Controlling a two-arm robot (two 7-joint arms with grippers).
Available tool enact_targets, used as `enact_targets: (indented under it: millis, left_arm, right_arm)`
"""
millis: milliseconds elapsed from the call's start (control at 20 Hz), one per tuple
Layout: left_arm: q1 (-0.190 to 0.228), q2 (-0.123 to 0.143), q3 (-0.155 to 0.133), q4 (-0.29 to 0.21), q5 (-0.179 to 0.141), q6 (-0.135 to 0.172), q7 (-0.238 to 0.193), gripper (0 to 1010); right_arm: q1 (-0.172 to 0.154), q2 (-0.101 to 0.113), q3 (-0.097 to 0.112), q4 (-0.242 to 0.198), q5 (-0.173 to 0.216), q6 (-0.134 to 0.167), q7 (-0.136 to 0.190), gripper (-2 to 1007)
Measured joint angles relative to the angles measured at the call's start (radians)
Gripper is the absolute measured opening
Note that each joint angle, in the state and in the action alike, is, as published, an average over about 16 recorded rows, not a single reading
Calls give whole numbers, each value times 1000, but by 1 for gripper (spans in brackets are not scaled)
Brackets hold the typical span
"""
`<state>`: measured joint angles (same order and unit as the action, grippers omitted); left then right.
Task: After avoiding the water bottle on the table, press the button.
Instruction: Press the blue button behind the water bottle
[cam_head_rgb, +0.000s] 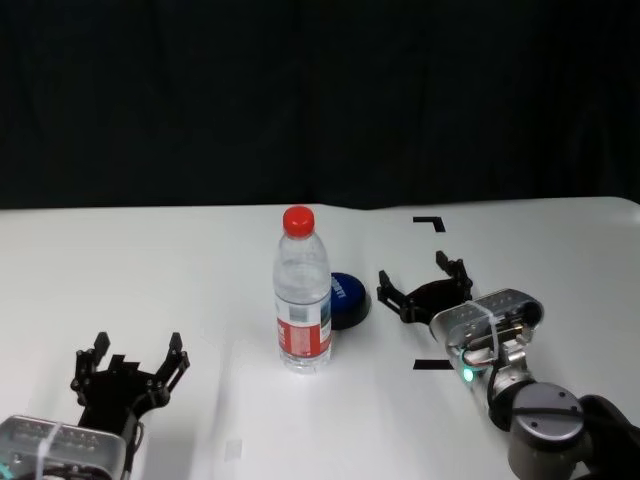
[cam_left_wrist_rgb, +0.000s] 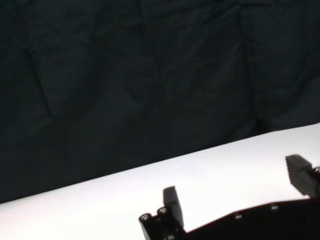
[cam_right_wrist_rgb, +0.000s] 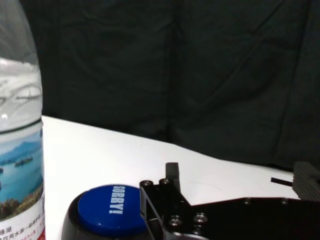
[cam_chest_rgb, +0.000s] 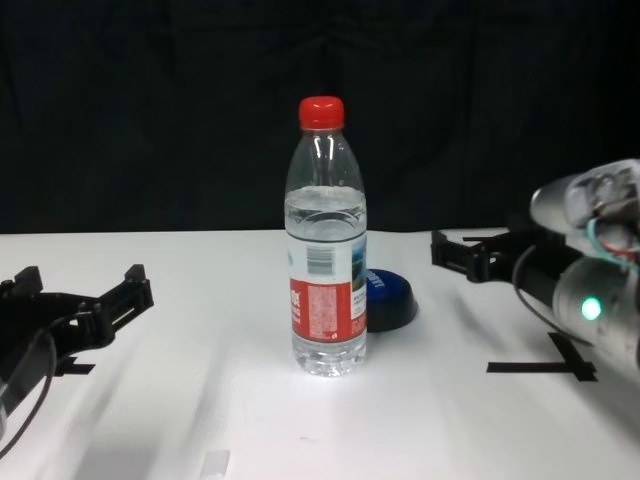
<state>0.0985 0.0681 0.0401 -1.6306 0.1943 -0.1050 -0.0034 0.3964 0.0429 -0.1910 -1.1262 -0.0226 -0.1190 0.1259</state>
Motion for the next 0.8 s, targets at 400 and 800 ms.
enact_targets:
  millis: [400, 800]
  left_arm:
    - [0, 0, 0, 0, 0, 0, 0, 1009]
    - [0, 0, 0, 0, 0, 0, 0, 1009]
  right_arm:
    - [94, -17, -7, 134, -1, -21, 13, 1003]
    - [170, -32, -14, 239, 9, -39, 33, 1003]
